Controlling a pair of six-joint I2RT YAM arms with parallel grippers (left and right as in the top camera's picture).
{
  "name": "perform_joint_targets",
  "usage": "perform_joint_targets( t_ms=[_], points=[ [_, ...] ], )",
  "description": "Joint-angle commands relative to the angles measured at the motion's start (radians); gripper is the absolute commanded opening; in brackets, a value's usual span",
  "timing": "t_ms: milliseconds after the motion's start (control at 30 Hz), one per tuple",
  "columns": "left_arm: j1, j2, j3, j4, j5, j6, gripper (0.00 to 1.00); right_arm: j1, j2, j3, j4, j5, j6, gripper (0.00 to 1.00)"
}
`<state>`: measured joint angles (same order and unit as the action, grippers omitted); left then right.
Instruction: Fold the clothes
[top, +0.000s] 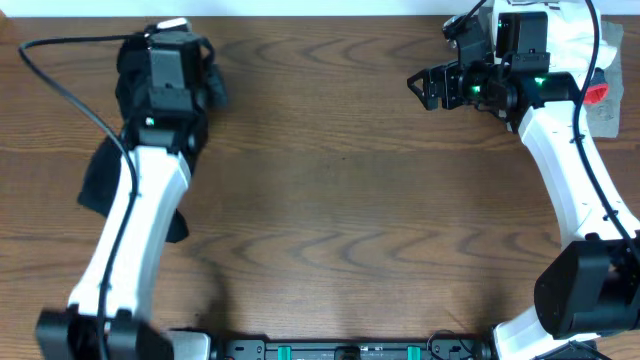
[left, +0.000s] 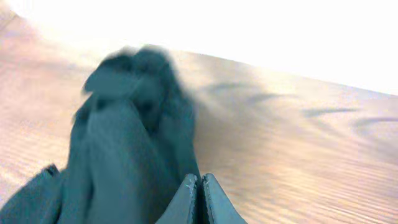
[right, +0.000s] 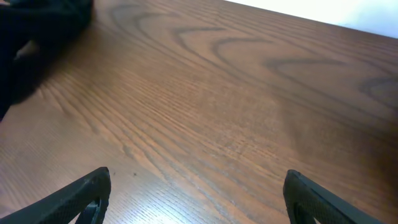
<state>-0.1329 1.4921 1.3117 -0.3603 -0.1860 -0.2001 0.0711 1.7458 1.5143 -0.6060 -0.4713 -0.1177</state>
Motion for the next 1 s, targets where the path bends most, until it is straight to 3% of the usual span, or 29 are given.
perform_joint_targets(
  t_ms=[0, 333, 533, 700, 767, 867, 967],
  points=[
    [-0.076, -0.014, 0.013, -0.005, 0.021, -0.053, 0.06, -0.005, 0.007, -0.005, 0.006, 0.000, -0.010, 0.86],
    [-0.270, 0.078, 0.013, 0.086, 0.021, -0.135, 0.06, -0.026, 0.007, -0.005, -0.015, -0.002, 0.035, 0.87],
    [-0.264, 0.080, 0.013, 0.103, -0.054, -0.135, 0.08, -0.008, 0.010, -0.005, -0.008, -0.034, 0.034, 0.90],
    [-0.132, -0.039, 0.013, 0.002, -0.055, -0.181, 0.36, 0.070, 0.050, -0.005, 0.057, -0.033, 0.034, 0.92],
    [-0.051, -0.105, 0.013, -0.076, -0.055, -0.183, 0.52, 0.127, 0.095, -0.005, 0.099, -0.026, 0.035, 0.93],
    [0.037, -0.161, 0.013, -0.171, -0.055, -0.183, 0.64, 0.196, 0.159, -0.005, 0.151, -0.022, 0.038, 0.93],
    [0.109, -0.183, 0.013, -0.262, -0.055, -0.184, 0.70, 0.280, 0.237, -0.004, 0.217, -0.005, 0.080, 0.93]
  ],
)
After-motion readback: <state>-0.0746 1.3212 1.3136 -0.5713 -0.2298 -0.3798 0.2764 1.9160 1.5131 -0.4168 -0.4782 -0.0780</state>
